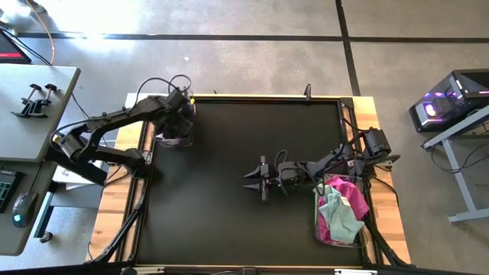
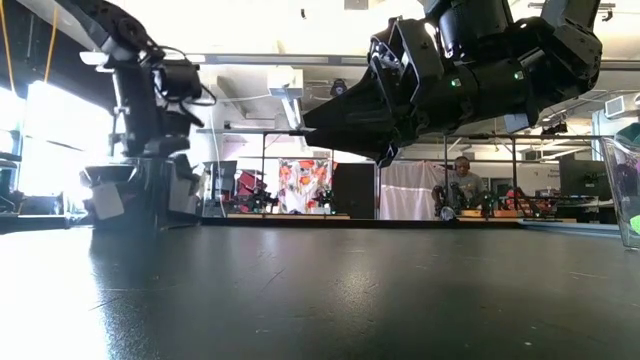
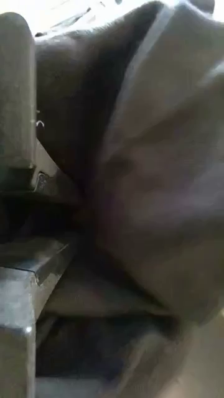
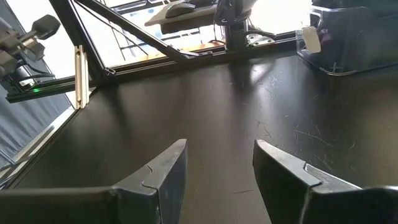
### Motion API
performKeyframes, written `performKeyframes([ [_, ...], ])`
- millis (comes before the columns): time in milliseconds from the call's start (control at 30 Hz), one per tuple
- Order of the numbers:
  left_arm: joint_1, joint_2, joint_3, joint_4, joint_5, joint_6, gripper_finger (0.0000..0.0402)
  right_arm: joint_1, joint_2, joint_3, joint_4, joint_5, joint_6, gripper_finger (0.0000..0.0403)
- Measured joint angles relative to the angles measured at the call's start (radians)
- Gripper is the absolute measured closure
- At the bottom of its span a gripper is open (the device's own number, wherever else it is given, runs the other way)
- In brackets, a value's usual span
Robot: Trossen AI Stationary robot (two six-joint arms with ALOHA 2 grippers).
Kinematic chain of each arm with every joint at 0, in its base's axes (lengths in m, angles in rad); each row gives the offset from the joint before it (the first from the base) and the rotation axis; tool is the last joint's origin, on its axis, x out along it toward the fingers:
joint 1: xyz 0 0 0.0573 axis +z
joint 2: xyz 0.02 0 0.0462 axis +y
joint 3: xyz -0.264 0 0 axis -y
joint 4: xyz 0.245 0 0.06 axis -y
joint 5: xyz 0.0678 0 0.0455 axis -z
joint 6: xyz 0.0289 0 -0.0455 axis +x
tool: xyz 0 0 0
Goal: Sort towels by color in basket
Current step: Put the black towel into the top transparent bin, then return to Home Position
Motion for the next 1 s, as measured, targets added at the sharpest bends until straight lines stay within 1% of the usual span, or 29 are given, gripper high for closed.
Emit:
performKeyframes([
  [167,0.007,-0.006,0.006,-0.032,-0.007,0.016,0.0332,-0.002,0.000,0.000,0.003,0.000,0.000,0.0228],
  [267,0.007,-0.024,0.051,-0.069,-0.007,0.049,0.0331,0.000,-0.003,0.000,0.045,0.000,-0.028,0.0228],
  [333,0.004,-0.043,0.088,-0.099,-0.008,0.050,0.0328,0.004,-0.029,0.000,0.037,0.001,-0.045,0.0228],
  [433,-0.008,-0.088,0.147,-0.154,-0.009,0.054,0.0326,-0.003,-0.118,-0.001,-0.055,-0.006,-0.019,0.0229],
  [533,-0.031,-0.160,0.177,-0.164,-0.013,0.085,0.0326,-0.013,-0.259,-0.001,-0.208,-0.031,-0.008,0.0240],
  [667,-0.093,-0.300,0.147,-0.032,-0.012,0.137,0.0326,-0.009,-0.487,-0.005,-0.462,-0.015,-0.085,0.0273],
  [733,-0.137,-0.371,0.104,0.058,0.009,0.148,0.0326,-0.011,-0.605,-0.036,-0.536,-0.006,-0.119,0.0294],
  [833,-0.197,-0.470,0.006,0.227,0.101,0.172,0.0326,-0.012,-0.776,-0.138,-0.540,-0.007,-0.147,0.0327],
  [1000,-0.279,-0.579,-0.201,0.536,0.320,0.188,0.0326,-0.011,-1.048,-0.359,-0.507,-0.009,-0.097,0.0367],
])
